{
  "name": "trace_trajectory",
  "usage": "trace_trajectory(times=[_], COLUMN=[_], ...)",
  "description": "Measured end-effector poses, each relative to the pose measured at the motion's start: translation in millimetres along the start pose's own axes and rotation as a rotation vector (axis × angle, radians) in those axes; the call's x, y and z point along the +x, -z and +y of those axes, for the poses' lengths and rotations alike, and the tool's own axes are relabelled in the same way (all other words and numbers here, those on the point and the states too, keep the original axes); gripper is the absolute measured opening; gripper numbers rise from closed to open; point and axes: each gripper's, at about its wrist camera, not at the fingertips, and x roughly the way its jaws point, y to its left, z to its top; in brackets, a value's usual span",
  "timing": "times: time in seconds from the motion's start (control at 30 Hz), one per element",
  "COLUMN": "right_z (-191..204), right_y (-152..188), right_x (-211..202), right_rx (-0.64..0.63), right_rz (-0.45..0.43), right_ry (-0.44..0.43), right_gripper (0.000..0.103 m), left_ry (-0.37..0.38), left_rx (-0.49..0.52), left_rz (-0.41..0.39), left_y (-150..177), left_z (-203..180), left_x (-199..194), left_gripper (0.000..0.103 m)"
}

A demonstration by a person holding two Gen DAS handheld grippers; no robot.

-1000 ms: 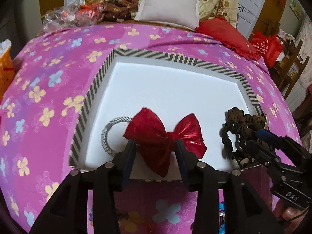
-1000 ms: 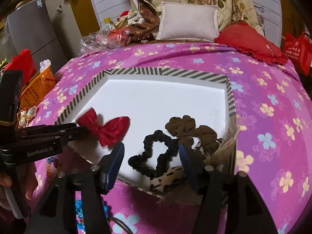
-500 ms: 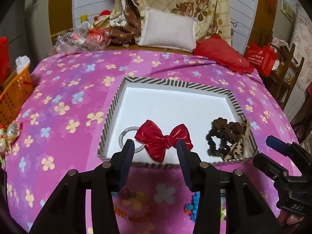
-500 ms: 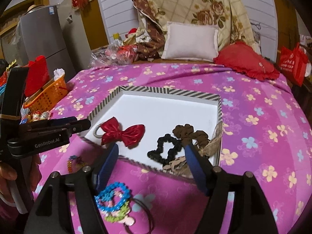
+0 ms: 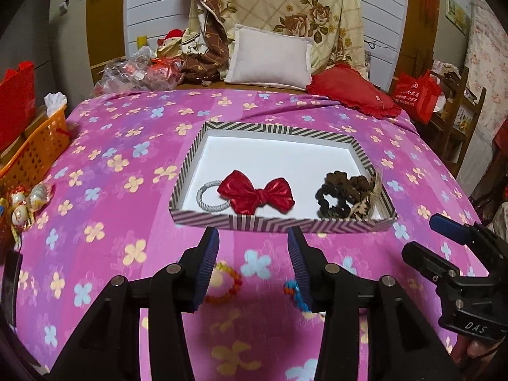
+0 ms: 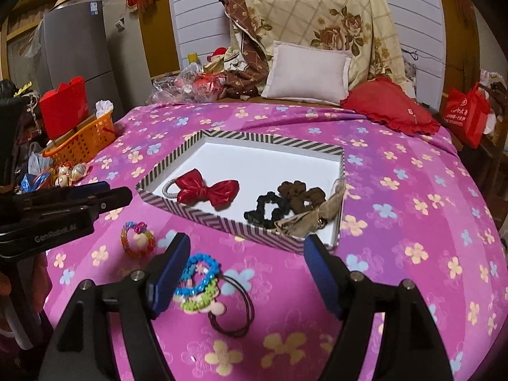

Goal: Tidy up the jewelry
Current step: 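Open both tools to release the items and lift them away, then move both open tools down toward the bracelets lying beside the box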

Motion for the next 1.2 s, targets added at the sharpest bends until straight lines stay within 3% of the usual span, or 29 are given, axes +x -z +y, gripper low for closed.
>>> trace_trajectory(times=[0.53, 1.2], right_z=[6.8, 3.5], right_y=[19.6, 26.4], right_x=[-15.1, -2.2], right_rx=[0.003, 0.013], right_rz=[0.012, 0.053], right_ry=[0.006, 0.006], right_gripper=[0.079, 0.08], left_ry=[-0.01, -0.009], left_rx=[0.002, -0.011], left_rz=[0.01, 0.045], left_y=[26.5, 34.3], left_z=[-3.5, 1.4], left_x=[-17.5, -7.3], left_gripper=[0.023, 0.023])
